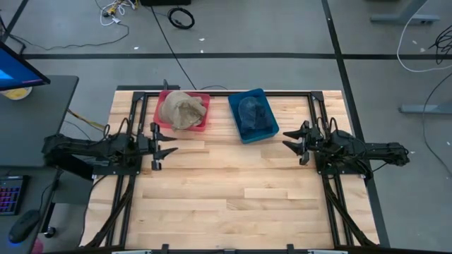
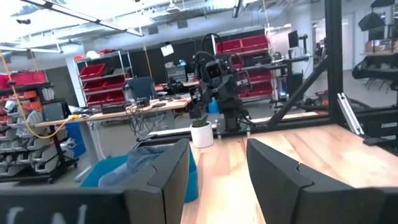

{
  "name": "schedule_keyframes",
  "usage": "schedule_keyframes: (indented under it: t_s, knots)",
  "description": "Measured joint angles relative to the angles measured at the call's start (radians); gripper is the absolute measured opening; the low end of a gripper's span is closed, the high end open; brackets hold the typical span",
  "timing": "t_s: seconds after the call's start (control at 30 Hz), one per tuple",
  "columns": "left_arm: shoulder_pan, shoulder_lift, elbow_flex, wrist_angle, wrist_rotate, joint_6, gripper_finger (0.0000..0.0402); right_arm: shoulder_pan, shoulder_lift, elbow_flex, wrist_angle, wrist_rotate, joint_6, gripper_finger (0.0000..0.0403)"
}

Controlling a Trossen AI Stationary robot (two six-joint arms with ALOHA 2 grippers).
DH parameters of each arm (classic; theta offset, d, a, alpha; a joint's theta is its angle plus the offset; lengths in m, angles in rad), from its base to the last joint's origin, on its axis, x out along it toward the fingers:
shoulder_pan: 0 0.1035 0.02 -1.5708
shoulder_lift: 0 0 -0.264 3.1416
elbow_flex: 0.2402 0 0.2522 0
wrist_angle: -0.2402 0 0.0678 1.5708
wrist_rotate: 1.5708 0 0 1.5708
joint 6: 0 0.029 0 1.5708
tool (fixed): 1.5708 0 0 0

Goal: Pick & Place hat
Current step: Return to Home Position

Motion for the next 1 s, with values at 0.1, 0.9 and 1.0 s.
schedule_keyframes:
  t_s: [0.1, 0.9, 1.0]
  knots:
    - [0.0, 0.0, 0.0, -0.003, 0.0, 0.006, 0.0165, 0.0, 0.0, 0.0, -0.007, 0.001, -0.001, 0.0192]
    - [0.0, 0.002, -0.002, -0.233, -0.001, -0.142, 0.0165, 0.0, 0.0, 0.001, -0.012, 0.001, -0.065, 0.0192]
    - [0.0, 0.002, -0.002, -0.233, -0.001, -0.169, 0.0165, 0.0, 0.0, 0.001, -0.012, 0.001, -0.065, 0.0192]
